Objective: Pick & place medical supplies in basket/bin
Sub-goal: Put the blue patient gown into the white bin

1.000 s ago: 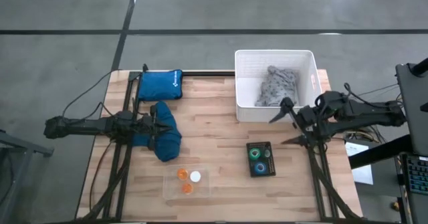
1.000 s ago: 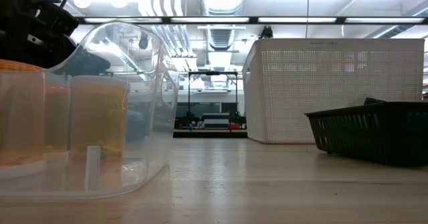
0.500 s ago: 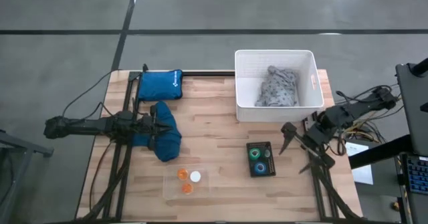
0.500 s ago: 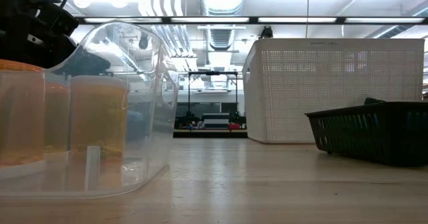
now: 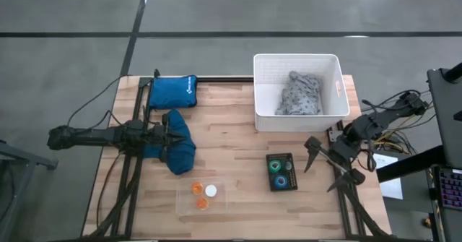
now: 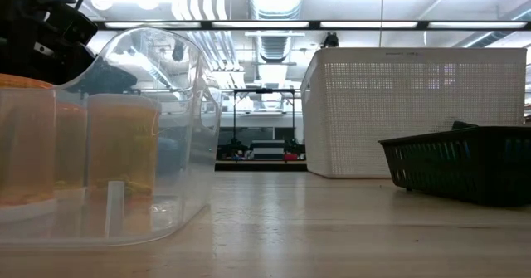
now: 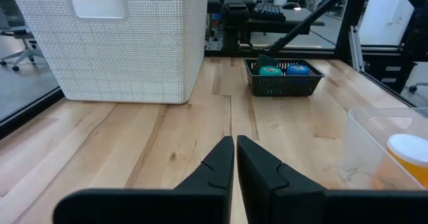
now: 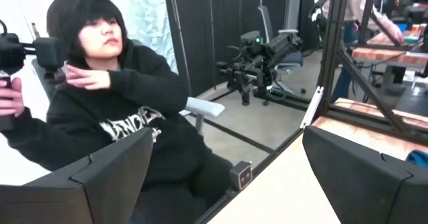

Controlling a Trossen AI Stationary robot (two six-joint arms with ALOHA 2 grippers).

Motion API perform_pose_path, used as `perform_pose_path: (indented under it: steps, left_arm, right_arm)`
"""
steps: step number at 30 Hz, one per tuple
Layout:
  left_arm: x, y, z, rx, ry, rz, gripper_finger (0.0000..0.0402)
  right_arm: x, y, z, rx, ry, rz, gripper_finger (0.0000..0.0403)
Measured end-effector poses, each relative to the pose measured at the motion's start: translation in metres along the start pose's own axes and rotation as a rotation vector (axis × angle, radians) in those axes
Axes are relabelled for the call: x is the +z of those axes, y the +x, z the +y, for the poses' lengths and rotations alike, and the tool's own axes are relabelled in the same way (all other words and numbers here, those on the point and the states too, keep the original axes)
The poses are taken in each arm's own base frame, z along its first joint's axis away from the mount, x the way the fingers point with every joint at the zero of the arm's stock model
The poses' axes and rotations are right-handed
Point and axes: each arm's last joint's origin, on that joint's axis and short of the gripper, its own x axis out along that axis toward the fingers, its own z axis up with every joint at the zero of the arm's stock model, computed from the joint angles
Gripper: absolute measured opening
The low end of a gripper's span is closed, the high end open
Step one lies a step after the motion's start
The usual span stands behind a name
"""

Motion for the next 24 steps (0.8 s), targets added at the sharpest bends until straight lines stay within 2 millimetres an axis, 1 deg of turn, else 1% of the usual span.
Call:
perform_pose_path:
  steps: [9,12,14,18,20,24]
  left_arm:
    - [0.000,0.000,0.000,0.000,0.000,0.000,0.0026]
    - [0.000,0.000,0.000,0.000,0.001,0.000,0.0026]
    - [0.000,0.000,0.000,0.000,0.003,0.000,0.0026]
    - [0.000,0.000,0.000,0.000,0.003,0.000,0.0026]
    - [0.000,0.000,0.000,0.000,0.003,0.000,0.0026]
    - [0.000,0.000,0.000,0.000,0.003,0.000,0.0026]
  right_arm:
    - [-0.001,0.001,-0.001,0.000,0.016,0.005,0.0384]
    - [0.000,0.000,0.001,0.032,-0.115,0.002,0.0384]
    - [-0.002,-0.001,0.004,0.131,-0.227,0.008,0.0384]
    - [-0.019,0.000,0.009,0.408,-0.298,0.026,0.0384]
    - [-0.028,0.001,0.008,0.443,-0.313,0.039,0.0384]
    - [-0.045,0.004,0.005,0.423,-0.347,0.048,0.0384]
